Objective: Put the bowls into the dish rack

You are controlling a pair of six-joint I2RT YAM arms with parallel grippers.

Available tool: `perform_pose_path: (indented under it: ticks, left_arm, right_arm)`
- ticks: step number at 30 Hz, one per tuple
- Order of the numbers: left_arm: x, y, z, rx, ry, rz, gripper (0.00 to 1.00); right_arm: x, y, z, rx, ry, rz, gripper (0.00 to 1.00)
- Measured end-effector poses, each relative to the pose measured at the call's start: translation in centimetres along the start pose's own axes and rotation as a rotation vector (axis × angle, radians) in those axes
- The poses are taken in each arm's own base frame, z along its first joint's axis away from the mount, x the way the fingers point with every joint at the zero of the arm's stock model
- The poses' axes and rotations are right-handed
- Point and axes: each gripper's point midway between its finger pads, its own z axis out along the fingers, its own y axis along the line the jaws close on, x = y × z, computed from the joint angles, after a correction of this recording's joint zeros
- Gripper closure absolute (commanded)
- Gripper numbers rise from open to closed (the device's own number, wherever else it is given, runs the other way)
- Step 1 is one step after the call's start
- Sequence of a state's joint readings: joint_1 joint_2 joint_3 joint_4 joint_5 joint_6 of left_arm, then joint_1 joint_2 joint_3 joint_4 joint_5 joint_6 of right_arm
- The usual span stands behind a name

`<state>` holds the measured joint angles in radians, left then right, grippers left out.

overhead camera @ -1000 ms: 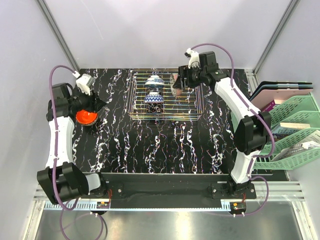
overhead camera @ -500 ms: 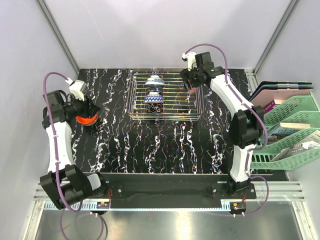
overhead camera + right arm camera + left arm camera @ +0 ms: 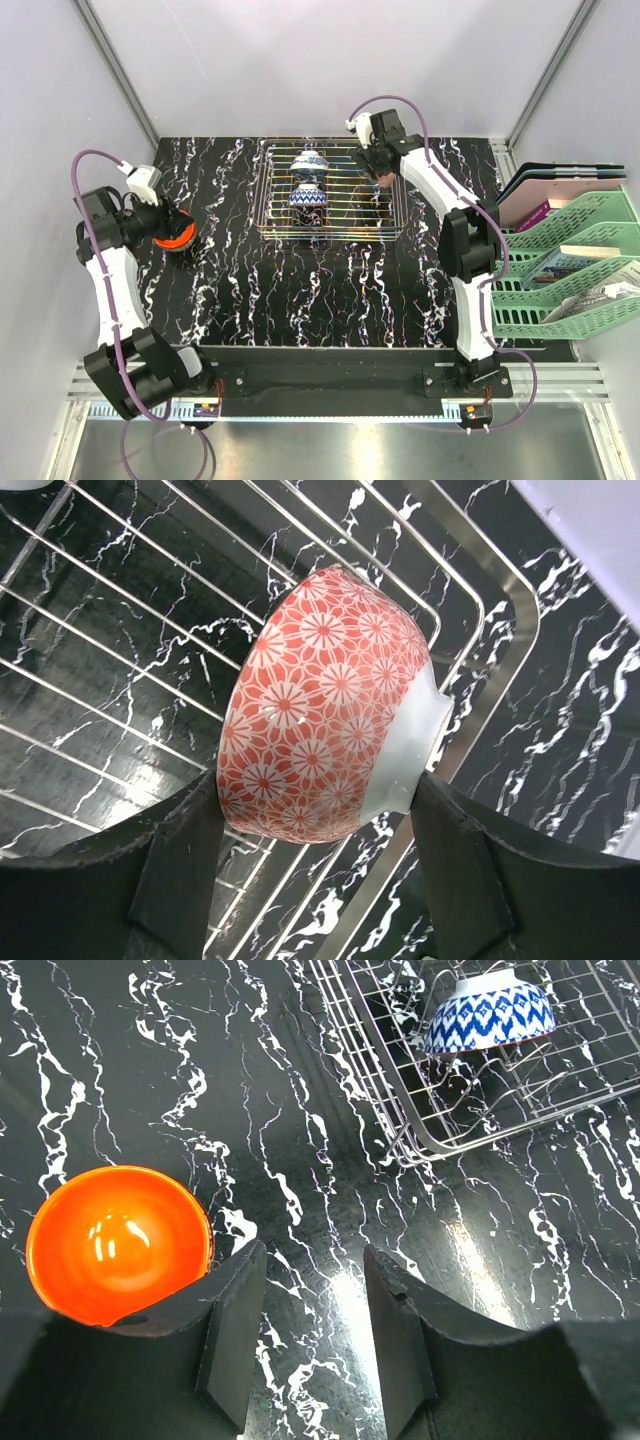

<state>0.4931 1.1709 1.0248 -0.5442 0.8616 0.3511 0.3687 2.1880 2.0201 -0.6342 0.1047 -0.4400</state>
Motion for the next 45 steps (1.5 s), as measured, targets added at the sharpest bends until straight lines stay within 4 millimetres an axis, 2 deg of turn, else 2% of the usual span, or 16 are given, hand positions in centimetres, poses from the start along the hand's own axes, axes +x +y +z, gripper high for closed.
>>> perform_pose_path:
  ticks: [7,14,27,36,39,40,42,43,45]
  left_arm:
    - [0.1,0.2,-0.2,0.008,-0.010,-0.015,0.53]
    - [0.2,0.5,-0.6,0.014,-0.023,-0.016,0.53]
    - [1.4,1.5,-0.7,0.026,-0.023,-0.061,0.54]
    - [1.8,2.0,-1.0,0.027,-0.030,-0.078,0.54]
    - [1.9,2.2,-1.0,0.028,-0.031,-0.086,0.54]
    - [1.9,2.3,-1.0,0.030,-0.031,-0.089,0.54]
    - [2.0,2.3,-0.9,0.035,-0.033,-0.093,0.54]
    - [2.0,2.3,-1.0,0.036,-0.034,-0.095,0.54]
    - [2.0,2.3,-1.0,0.040,-0.037,-0.100,0.54]
  right_arm:
    - [-0.7,1.0,0.9,0.037,0.012,-0.101,1.00]
    - [0.2,2.3,2.8,0.071,0.061,-0.201,1.00]
    - [-0.9,1.1,3.6,0.216,0.065,-0.345,1.00]
    - [-0.5,1.2,5.0,0.253,0.091,-0.424,0.98]
    - [-0.1,1.2,5.4,0.258,0.099,-0.444,0.90]
    - [0.0,1.2,5.6,0.260,0.103,-0.453,0.81]
    - [0.2,1.1,5.7,0.270,0.111,-0.465,0.69]
    - [0.3,1.1,5.8,0.272,0.113,-0.471,0.54]
    - [0.4,1.0,5.9,0.279,0.115,-0.482,0.37]
